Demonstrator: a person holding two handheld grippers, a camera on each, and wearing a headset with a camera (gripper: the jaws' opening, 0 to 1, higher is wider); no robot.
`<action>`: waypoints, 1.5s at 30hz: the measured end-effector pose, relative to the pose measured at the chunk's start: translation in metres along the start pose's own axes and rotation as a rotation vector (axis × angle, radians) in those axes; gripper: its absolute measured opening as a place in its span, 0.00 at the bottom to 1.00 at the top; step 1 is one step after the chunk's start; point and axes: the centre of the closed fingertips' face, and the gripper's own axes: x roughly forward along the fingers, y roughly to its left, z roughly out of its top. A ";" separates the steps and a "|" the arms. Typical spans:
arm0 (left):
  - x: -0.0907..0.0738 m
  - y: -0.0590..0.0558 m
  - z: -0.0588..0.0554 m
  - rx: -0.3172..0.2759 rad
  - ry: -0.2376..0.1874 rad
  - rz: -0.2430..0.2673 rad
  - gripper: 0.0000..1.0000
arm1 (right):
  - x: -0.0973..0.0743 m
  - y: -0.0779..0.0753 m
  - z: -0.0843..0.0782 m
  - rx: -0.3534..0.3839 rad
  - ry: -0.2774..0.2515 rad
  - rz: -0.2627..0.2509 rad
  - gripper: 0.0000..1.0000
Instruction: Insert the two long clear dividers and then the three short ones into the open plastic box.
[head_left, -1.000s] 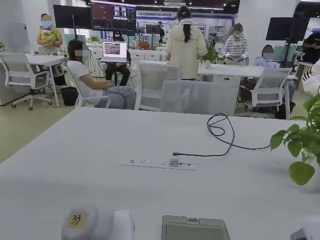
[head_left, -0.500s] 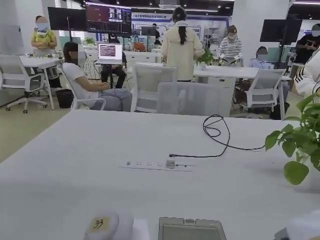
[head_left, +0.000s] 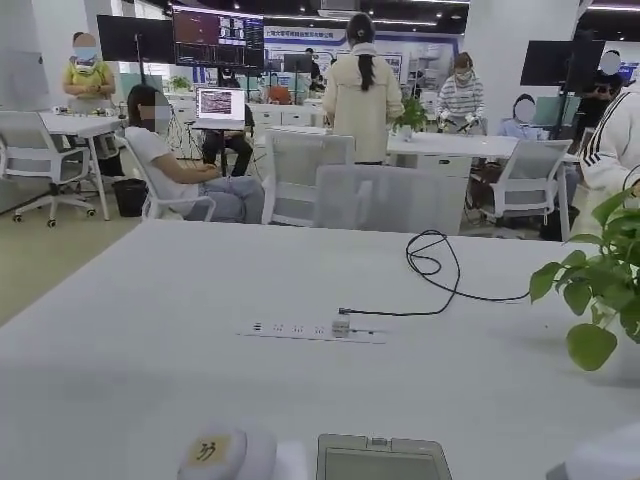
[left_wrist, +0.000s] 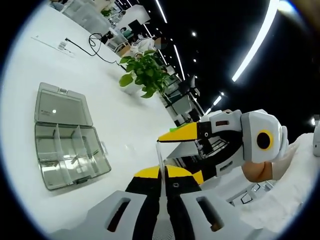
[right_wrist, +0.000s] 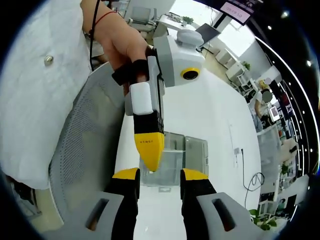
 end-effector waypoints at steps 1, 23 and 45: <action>0.000 0.000 0.000 -0.003 -0.001 0.000 0.00 | 0.000 0.000 0.000 0.000 0.000 0.001 0.33; -0.012 -0.016 -0.003 0.484 0.073 -0.034 0.00 | -0.037 -0.016 0.020 0.263 -0.263 0.198 0.25; -0.023 -0.047 -0.014 0.745 0.091 -0.172 0.00 | -0.043 0.025 0.038 0.238 -0.281 0.537 0.06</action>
